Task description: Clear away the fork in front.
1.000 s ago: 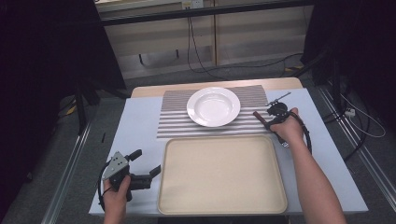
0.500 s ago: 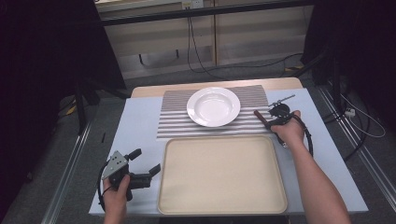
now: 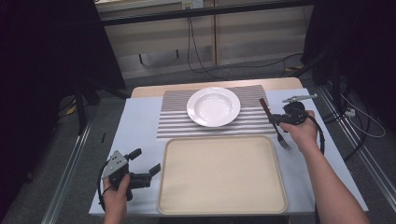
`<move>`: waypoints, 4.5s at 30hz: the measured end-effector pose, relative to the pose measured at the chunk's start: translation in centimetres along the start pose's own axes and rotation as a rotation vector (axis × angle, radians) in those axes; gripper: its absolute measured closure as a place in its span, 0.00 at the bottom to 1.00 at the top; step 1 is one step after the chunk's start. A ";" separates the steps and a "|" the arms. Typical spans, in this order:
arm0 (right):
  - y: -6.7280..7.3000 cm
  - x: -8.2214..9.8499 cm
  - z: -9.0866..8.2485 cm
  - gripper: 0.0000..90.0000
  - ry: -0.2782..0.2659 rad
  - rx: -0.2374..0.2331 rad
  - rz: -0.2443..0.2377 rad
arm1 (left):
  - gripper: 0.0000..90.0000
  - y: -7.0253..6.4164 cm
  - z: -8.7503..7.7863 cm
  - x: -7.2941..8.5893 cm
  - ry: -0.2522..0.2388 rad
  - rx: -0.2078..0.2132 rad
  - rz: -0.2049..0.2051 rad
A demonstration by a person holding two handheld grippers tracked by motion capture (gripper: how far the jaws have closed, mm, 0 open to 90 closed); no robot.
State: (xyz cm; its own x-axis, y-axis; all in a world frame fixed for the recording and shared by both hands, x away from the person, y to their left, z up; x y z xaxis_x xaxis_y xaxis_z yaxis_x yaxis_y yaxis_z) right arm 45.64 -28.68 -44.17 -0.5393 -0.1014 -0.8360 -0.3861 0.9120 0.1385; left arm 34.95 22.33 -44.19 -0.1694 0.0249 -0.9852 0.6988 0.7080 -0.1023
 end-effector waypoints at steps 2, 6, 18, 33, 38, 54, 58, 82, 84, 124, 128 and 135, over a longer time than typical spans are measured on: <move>0.1 -0.1 -0.6 0.87 -0.026 -0.003 0.005 | 0.02 -0.1 0.0 0.0 -0.001 0.000 0.002; 0.0 -0.3 -1.3 0.87 -0.069 -0.019 0.029 | 0.02 -0.2 0.1 -0.1 0.000 0.001 0.003; 1.5 -0.3 -3.9 0.87 -0.211 -0.108 0.073 | 0.02 -0.3 0.3 -0.4 -0.007 0.012 -0.008; 7.8 0.4 -6.3 0.87 -0.351 -0.309 0.085 | 0.02 -3.0 1.9 -2.1 0.011 0.070 -0.026; 10.1 0.9 -6.6 0.87 -0.378 -0.362 0.079 | 0.02 -4.9 3.5 -3.2 0.014 0.115 -0.017; 14.1 1.6 -5.5 0.87 -0.405 -0.469 0.063 | 0.03 -9.5 8.5 -6.4 0.014 0.228 -0.020; 15.1 1.7 -5.1 0.87 -0.407 -0.476 0.049 | 0.05 -9.7 9.4 -7.0 0.001 0.205 -0.039; 18.2 1.6 -4.5 0.87 -0.432 -0.512 0.005 | 0.85 -12.5 14.9 -7.9 0.001 0.285 -0.288; 18.4 1.6 -4.6 0.86 -0.439 -0.512 -0.009 | 0.87 -12.5 14.7 -8.1 0.008 0.311 -0.290; 13.0 4.8 -6.7 0.23 -0.404 -0.270 -0.110 | 0.88 -4.0 7.6 -4.6 0.156 0.248 -0.295; 12.6 5.1 -7.1 0.22 -0.407 -0.259 -0.104 | 0.84 -3.3 7.8 -3.8 0.160 0.215 -0.276; 11.9 5.5 -7.6 0.21 -0.401 -0.250 -0.097 | 0.79 -2.6 8.1 -1.8 0.208 0.186 -0.249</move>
State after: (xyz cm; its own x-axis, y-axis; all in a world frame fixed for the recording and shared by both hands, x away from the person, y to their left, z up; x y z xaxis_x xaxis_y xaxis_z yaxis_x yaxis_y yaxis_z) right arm 32.41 -21.35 -43.07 -0.1796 0.0253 -0.9834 -0.6148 0.7775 0.1323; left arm 39.07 14.68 -43.31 -0.4743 0.0250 -0.8800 0.7298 0.5702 -0.3771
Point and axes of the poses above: each handheld gripper's, and its own axes: z roughly forward along the jaws, x roughly out of its underside, y roughly to its left, the point moved 4 cm from there along z, roughly forward along the jaws, and after that the axes turned 9 degrees about -y, right-handed, at the moved point
